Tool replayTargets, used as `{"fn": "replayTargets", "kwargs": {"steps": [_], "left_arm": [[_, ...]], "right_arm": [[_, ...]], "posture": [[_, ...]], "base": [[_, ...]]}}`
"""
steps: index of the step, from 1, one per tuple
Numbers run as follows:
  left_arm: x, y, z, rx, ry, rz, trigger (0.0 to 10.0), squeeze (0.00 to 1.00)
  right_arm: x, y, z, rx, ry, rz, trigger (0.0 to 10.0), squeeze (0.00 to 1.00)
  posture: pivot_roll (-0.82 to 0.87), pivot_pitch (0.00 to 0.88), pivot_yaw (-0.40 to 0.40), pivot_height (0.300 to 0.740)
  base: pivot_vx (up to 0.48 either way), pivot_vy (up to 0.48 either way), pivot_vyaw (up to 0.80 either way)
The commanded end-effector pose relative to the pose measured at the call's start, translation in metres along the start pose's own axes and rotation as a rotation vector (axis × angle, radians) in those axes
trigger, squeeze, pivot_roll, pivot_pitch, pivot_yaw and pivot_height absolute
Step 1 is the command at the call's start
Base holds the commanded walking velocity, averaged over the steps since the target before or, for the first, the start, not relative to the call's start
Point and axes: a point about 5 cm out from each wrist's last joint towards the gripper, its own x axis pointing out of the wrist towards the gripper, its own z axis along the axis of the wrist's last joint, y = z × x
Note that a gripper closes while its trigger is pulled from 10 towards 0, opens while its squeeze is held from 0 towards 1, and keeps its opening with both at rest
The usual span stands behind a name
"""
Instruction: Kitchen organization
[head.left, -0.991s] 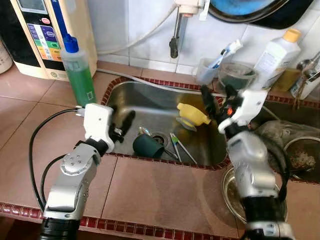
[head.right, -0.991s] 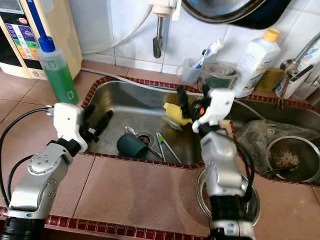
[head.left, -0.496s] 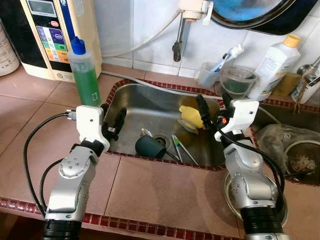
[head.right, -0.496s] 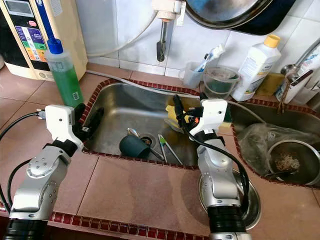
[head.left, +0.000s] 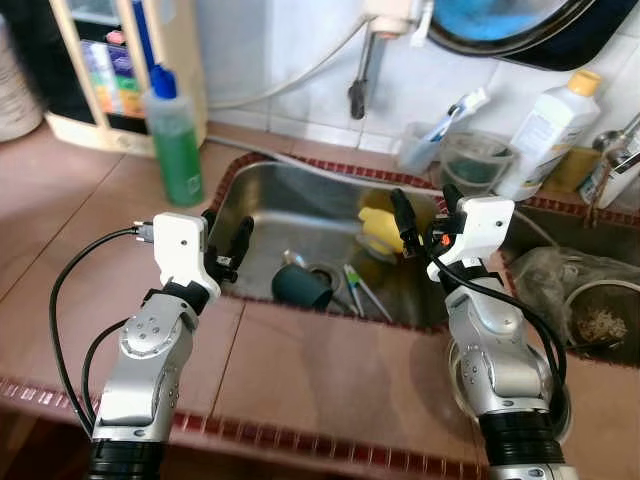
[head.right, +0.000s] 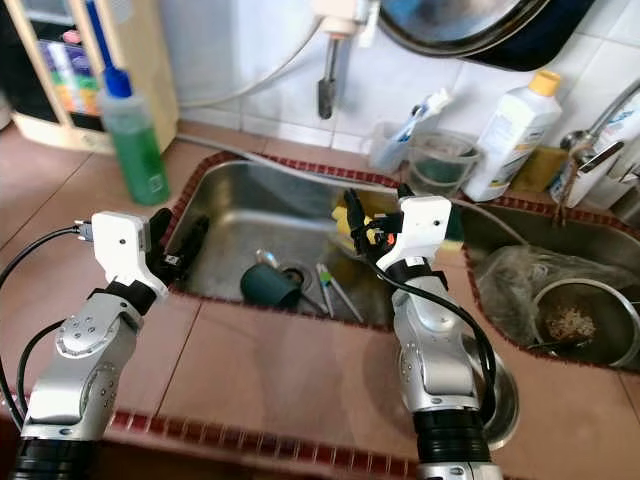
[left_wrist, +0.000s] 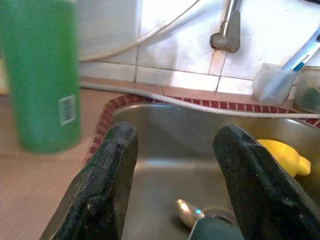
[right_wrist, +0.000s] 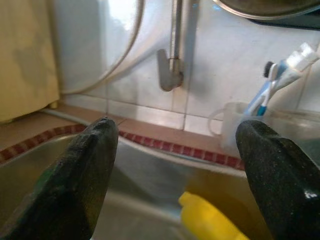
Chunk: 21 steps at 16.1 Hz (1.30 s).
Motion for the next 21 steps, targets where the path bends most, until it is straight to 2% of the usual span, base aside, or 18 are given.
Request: {"fn": "replayTargets", "kwargs": {"steps": [1, 5, 10, 13, 15, 17, 18, 21], "left_arm": [[-0.001, -0.002, -0.002, 0.003, 0.005, -0.004, 10.0, 0.00], [0.000, -0.002, -0.001, 0.008, 0.006, -0.010, 10.0, 0.00], [0.001, -0.004, 0.000, -0.006, 0.002, -0.033, 10.0, 0.00], [-0.003, -0.007, 0.004, 0.000, -0.028, -0.085, 10.0, 0.00], [-0.006, -0.012, 0.004, 0.050, -0.024, -0.149, 10.0, 0.00], [-0.008, -0.014, 0.005, 0.070, -0.041, -0.155, 10.0, 0.00], [-0.008, -0.016, 0.005, 0.036, -0.040, -0.168, 10.0, 0.00], [-0.009, -0.019, 0.004, 0.038, -0.038, -0.184, 10.0, 0.00]], "right_arm": [[0.000, -0.001, -0.001, -0.005, 0.008, -0.005, 10.0, 0.00], [0.000, -0.001, -0.002, -0.006, 0.011, -0.009, 10.0, 0.00], [0.000, -0.001, -0.003, -0.007, 0.016, -0.010, 10.0, 0.00], [-0.003, -0.001, -0.007, -0.011, 0.030, -0.005, 10.0, 0.00], [-0.007, -0.001, -0.012, -0.031, 0.053, 0.002, 10.0, 0.00], [-0.010, -0.002, -0.014, -0.031, 0.063, 0.002, 10.0, 0.00], [-0.011, -0.002, -0.015, -0.031, 0.067, 0.003, 10.0, 0.00], [-0.012, -0.001, -0.017, -0.037, 0.074, 0.008, 10.0, 0.00]], "posture": [[0.05, 0.027, -0.090, 0.740], [0.05, 0.027, -0.086, 0.740], [0.05, 0.028, -0.086, 0.740], [0.05, 0.030, -0.087, 0.740], [0.05, 0.031, -0.087, 0.740], [0.05, 0.031, -0.087, 0.740], [0.05, 0.031, -0.087, 0.740], [0.05, 0.028, -0.088, 0.740]], "base": [[-0.285, 0.000, 0.00], [-0.276, 0.000, 0.00], [0.000, 0.000, 0.00], [0.000, 0.000, 0.00], [0.000, 0.000, 0.00], [0.000, 0.000, 0.00], [0.000, -0.480, 0.00], [0.000, -0.480, 0.00]]}}
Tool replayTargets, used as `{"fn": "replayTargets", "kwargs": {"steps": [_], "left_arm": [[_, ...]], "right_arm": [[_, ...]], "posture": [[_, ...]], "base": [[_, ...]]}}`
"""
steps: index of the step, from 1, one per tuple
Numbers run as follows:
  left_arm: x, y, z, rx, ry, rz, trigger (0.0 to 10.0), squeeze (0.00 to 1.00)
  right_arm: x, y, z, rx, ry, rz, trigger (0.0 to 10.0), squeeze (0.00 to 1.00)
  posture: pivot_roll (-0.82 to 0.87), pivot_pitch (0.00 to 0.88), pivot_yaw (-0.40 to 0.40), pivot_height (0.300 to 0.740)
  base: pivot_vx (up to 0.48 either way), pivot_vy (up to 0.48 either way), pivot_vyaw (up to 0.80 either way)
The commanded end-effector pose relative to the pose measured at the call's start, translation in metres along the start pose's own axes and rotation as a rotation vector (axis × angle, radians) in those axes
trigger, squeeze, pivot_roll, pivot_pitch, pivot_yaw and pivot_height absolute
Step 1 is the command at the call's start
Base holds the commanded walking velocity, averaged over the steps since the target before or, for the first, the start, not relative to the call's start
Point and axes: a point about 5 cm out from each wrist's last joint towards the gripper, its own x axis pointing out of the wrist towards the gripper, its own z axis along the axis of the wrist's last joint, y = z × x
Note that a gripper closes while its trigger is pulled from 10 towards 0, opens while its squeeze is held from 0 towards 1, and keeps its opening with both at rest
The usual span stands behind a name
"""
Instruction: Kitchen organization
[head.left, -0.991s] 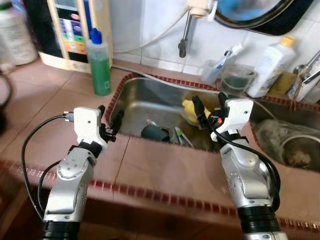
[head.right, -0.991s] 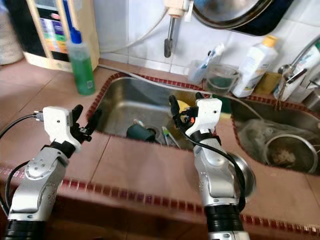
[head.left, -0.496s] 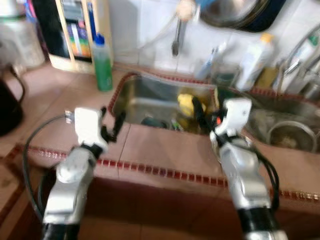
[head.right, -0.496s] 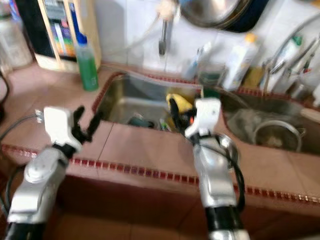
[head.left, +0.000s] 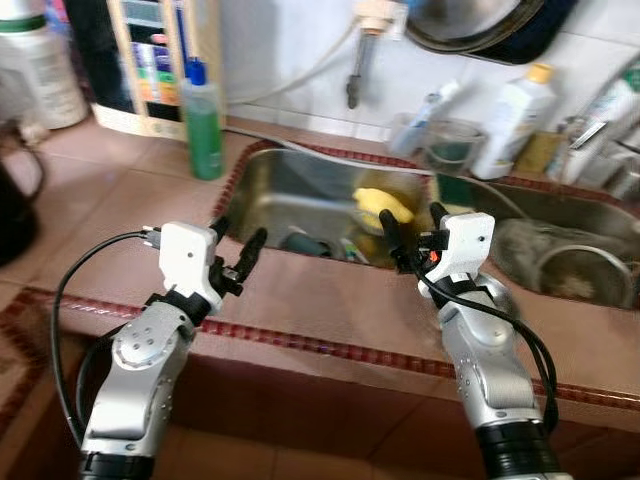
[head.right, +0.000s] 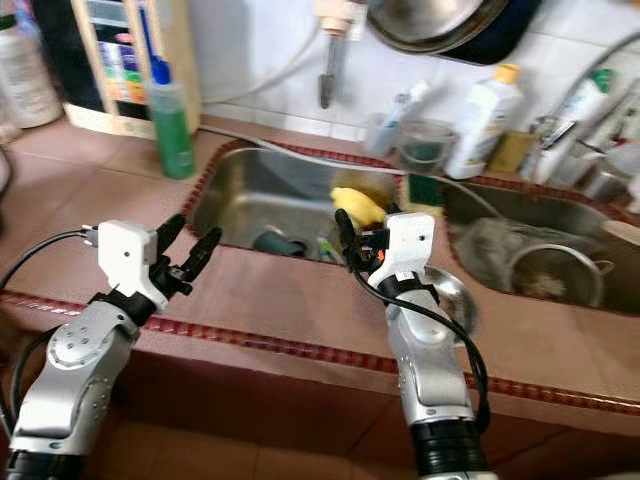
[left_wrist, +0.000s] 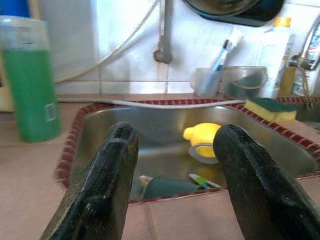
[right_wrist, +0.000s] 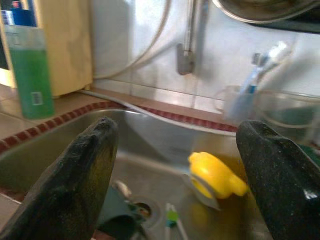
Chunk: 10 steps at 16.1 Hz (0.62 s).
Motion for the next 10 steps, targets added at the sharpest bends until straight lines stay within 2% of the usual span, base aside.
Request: {"fn": "replayTargets", "kwargs": {"steps": [1, 6, 7, 8, 10], "left_arm": [[0.002, -0.009, 0.004, -0.003, -0.020, -0.034, 10.0, 0.00], [0.001, -0.010, 0.004, -0.004, -0.022, -0.040, 10.0, 0.00], [0.001, -0.009, 0.006, -0.019, -0.037, -0.015, 10.0, 0.00], [0.001, -0.009, 0.006, 0.016, -0.029, -0.018, 10.0, 0.00], [-0.001, -0.013, 0.007, 0.032, -0.032, -0.060, 10.0, 0.00]], "right_arm": [[-0.003, -0.007, 0.000, -0.018, 0.004, -0.014, 10.0, 0.00], [-0.008, -0.009, -0.004, -0.038, 0.026, -0.002, 10.0, 0.00], [-0.010, -0.009, -0.006, -0.041, 0.035, 0.007, 10.0, 0.00], [-0.013, -0.009, -0.008, -0.038, 0.045, 0.018, 10.0, 0.00], [-0.018, -0.010, -0.011, -0.040, 0.062, 0.037, 10.0, 0.00]], "posture": [[0.05, 0.028, -0.088, 0.740], [0.05, 0.028, -0.092, 0.740], [0.05, 0.029, -0.091, 0.740], [0.05, 0.029, -0.091, 0.740], [0.05, 0.029, -0.091, 0.740]], "base": [[0.000, -0.480, 0.00], [0.000, -0.454, 0.00], [0.000, 0.000, 0.00], [0.000, 0.000, 0.00], [0.000, 0.000, 0.00]]}}
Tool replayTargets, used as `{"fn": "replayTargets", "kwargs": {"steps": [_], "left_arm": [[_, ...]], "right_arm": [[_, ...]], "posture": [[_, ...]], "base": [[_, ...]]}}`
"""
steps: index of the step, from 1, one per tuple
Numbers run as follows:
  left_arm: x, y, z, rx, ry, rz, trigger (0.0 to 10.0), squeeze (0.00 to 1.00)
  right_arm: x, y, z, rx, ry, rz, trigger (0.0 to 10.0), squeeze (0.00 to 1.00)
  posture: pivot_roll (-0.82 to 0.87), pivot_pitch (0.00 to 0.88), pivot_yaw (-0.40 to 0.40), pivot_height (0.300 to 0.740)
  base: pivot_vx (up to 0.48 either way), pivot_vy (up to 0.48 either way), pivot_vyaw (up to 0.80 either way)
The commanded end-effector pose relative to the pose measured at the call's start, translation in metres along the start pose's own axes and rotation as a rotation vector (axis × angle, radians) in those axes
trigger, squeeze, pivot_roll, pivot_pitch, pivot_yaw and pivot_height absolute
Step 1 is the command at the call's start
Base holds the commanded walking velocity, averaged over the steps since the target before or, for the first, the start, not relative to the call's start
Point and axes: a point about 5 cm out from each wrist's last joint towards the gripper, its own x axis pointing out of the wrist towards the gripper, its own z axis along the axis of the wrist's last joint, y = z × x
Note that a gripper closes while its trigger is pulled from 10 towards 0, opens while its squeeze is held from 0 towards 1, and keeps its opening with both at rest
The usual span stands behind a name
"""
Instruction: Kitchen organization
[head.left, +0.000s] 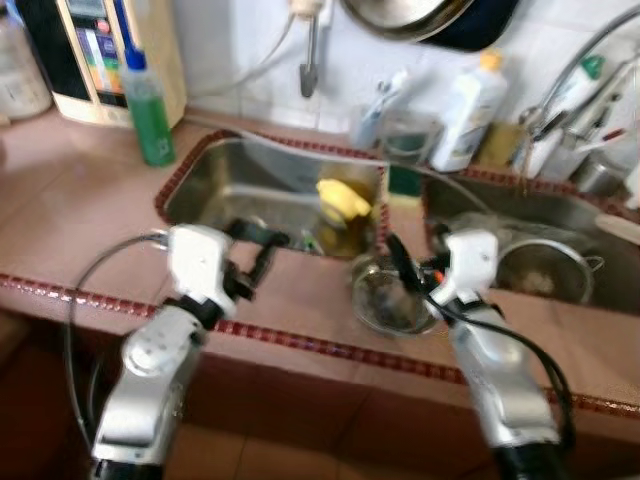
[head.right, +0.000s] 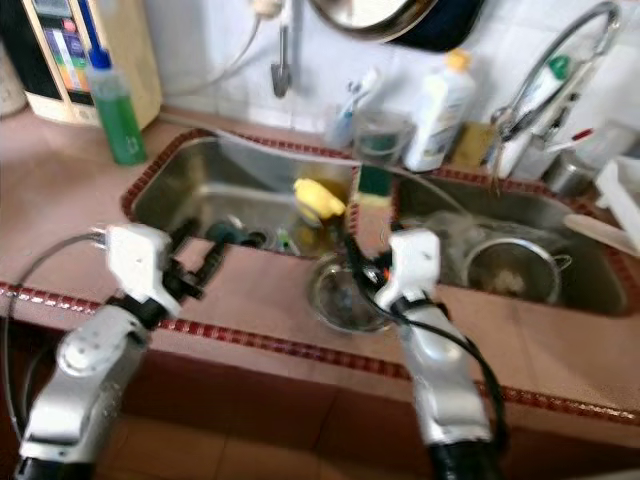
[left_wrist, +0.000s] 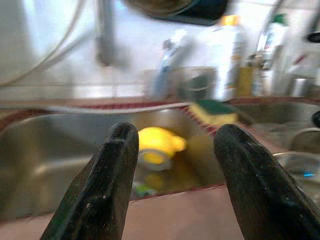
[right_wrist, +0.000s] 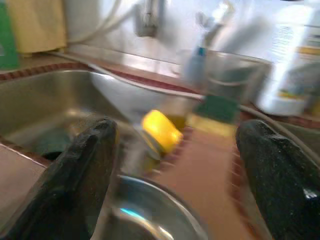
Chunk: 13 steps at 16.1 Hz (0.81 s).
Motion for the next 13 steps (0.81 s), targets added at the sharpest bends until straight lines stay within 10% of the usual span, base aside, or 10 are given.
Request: {"fn": "replayTargets", "kwargs": {"steps": [1, 4, 5, 8, 9, 13], "left_arm": [[-0.003, -0.002, 0.007, 0.039, -0.012, -0.045, 10.0, 0.00], [-0.007, -0.016, 0.010, 0.121, 0.000, -0.158, 10.0, 0.00], [-0.008, -0.021, 0.009, 0.143, 0.011, -0.194, 10.0, 0.00], [-0.011, -0.042, 0.011, 0.216, 0.038, -0.340, 10.0, 0.00], [-0.011, -0.050, 0.015, 0.240, 0.029, -0.380, 10.0, 0.00], [-0.012, -0.062, 0.015, 0.298, 0.047, -0.459, 10.0, 0.00]], "right_arm": [[-0.003, 0.002, 0.003, 0.004, -0.011, 0.025, 10.0, 0.00], [-0.013, -0.003, -0.005, 0.002, 0.032, 0.050, 10.0, 0.00], [-0.016, -0.004, -0.006, 0.008, 0.041, 0.059, 10.0, 1.00], [-0.018, -0.009, -0.006, -0.007, 0.056, 0.061, 10.0, 1.00], [-0.017, -0.010, -0.005, -0.006, 0.055, 0.064, 10.0, 0.00], [-0.011, -0.014, -0.014, 0.033, 0.092, 0.067, 10.0, 0.00]], "posture": [[0.05, 0.032, -0.090, 0.740], [0.05, 0.044, -0.090, 0.740], [0.05, 0.046, -0.089, 0.740], [0.04, 0.063, -0.084, 0.740], [0.04, 0.065, -0.083, 0.740], [0.04, 0.071, -0.083, 0.740]], "base": [[0.000, 0.000, 0.00], [0.000, 0.000, 0.00], [0.000, 0.000, 0.00], [0.000, 0.000, 0.00], [0.000, 0.000, 0.00], [0.000, 0.000, 0.00]]}}
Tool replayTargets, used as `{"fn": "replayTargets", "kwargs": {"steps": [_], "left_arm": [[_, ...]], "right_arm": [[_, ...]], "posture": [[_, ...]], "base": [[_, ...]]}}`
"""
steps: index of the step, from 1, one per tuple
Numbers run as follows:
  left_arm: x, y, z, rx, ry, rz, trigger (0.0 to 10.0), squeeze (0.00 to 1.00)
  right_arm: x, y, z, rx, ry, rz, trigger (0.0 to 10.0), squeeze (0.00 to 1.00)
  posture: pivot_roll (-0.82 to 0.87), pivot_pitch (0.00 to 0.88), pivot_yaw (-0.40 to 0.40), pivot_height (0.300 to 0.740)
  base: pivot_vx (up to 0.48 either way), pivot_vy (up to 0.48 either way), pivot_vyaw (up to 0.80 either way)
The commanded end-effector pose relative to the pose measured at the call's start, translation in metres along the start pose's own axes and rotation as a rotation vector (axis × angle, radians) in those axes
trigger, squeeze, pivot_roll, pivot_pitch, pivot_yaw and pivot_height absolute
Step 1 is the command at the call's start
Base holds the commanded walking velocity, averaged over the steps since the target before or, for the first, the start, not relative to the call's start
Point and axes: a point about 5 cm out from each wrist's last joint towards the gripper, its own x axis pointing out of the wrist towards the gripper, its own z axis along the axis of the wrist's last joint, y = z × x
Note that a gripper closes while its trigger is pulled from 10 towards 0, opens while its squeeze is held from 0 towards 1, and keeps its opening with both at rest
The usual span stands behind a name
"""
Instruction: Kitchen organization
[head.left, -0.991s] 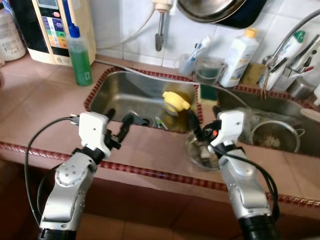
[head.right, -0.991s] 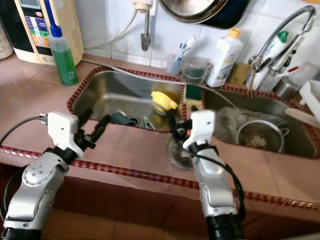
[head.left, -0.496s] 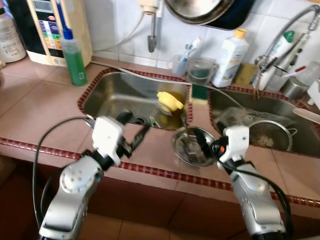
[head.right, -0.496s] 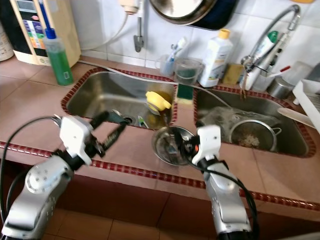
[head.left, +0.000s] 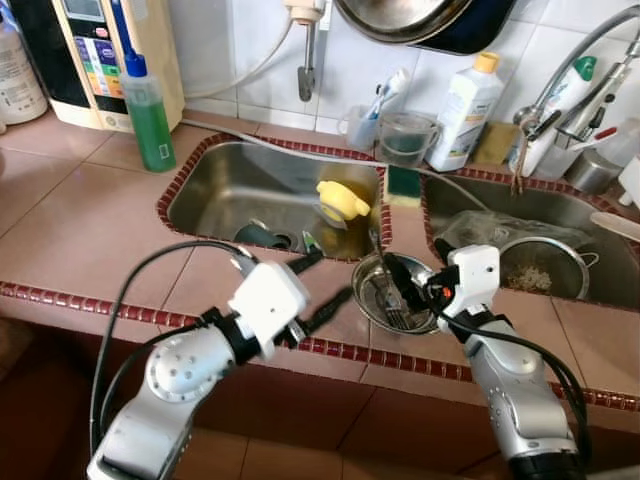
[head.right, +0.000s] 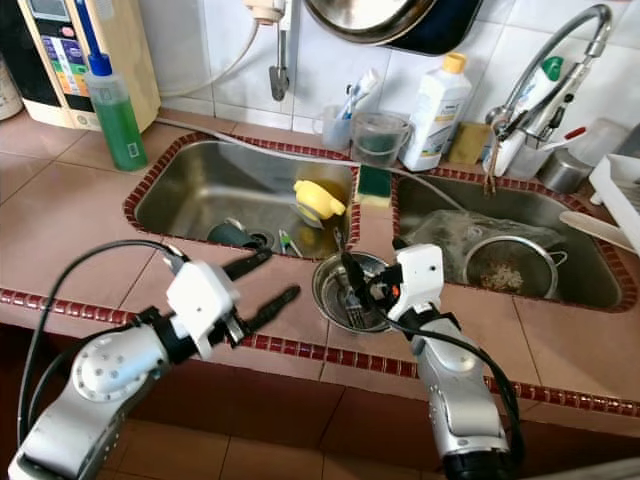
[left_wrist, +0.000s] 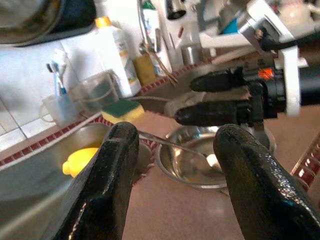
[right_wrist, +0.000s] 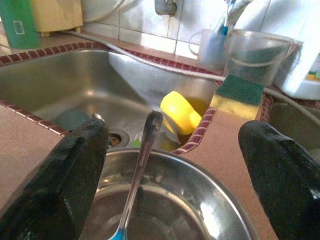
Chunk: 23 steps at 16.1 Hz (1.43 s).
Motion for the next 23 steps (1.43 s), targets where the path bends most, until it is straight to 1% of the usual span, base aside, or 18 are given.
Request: {"fn": "replayTargets", "kwargs": {"steps": [1, 3, 5, 7, 9, 13, 17, 19, 20, 23], "left_arm": [[0.001, -0.003, 0.002, 0.022, 0.010, -0.026, 10.0, 0.00], [0.001, -0.001, 0.002, 0.039, 0.025, -0.014, 10.0, 0.00], [0.000, 0.000, 0.004, 0.029, 0.028, -0.002, 10.0, 0.00], [0.000, -0.001, 0.007, 0.026, 0.026, 0.000, 10.0, 0.00], [0.000, -0.001, 0.007, 0.029, 0.027, 0.003, 10.0, 0.00], [0.000, 0.001, 0.010, 0.023, 0.025, 0.013, 10.0, 0.00], [0.000, 0.001, 0.012, 0.019, 0.020, 0.021, 10.0, 0.00], [0.001, 0.001, 0.013, 0.017, 0.016, 0.021, 10.0, 0.00], [0.001, 0.000, 0.014, 0.010, 0.012, 0.021, 10.0, 0.00], [0.002, 0.000, 0.014, 0.014, 0.012, 0.019, 10.0, 0.00]], "right_arm": [[-0.002, -0.007, -0.007, 0.029, 0.032, -0.015, 10.0, 0.00], [0.000, -0.007, -0.013, 0.057, 0.064, -0.017, 10.0, 0.00], [0.003, -0.005, -0.016, 0.083, 0.085, -0.011, 10.0, 0.00], [0.009, -0.005, -0.015, 0.108, 0.082, -0.011, 10.0, 0.00], [0.013, -0.005, -0.012, 0.109, 0.078, -0.006, 10.0, 0.00], [0.026, -0.005, 0.002, 0.143, 0.075, -0.009, 10.0, 0.00], [0.030, -0.001, 0.015, 0.177, 0.104, -0.011, 10.0, 0.00], [0.030, 0.002, 0.023, 0.153, 0.184, -0.060, 10.0, 0.00], [0.030, 0.004, 0.026, 0.163, 0.197, -0.062, 10.0, 0.00], [0.026, 0.005, 0.031, 0.140, 0.242, -0.090, 10.0, 0.00]], "posture": [[0.04, 0.072, -0.083, 0.740], [0.05, 0.076, -0.088, 0.740], [0.05, 0.078, -0.089, 0.740], [0.05, 0.081, -0.094, 0.740], [0.06, 0.082, -0.095, 0.740], [0.06, 0.084, -0.100, 0.740], [0.06, 0.081, -0.104, 0.740], [0.06, 0.078, -0.107, 0.740], [0.06, 0.077, -0.107, 0.740], [0.05, 0.075, -0.108, 0.740]], "base": [[0.000, 0.000, 0.00], [0.000, 0.000, 0.00], [0.000, 0.000, 0.00], [0.000, 0.000, 0.00], [0.000, 0.000, 0.00], [0.000, 0.000, 0.00], [0.000, 0.000, 0.00], [0.000, 0.000, 0.00], [0.000, 0.000, 0.00], [0.000, 0.000, 0.00]]}}
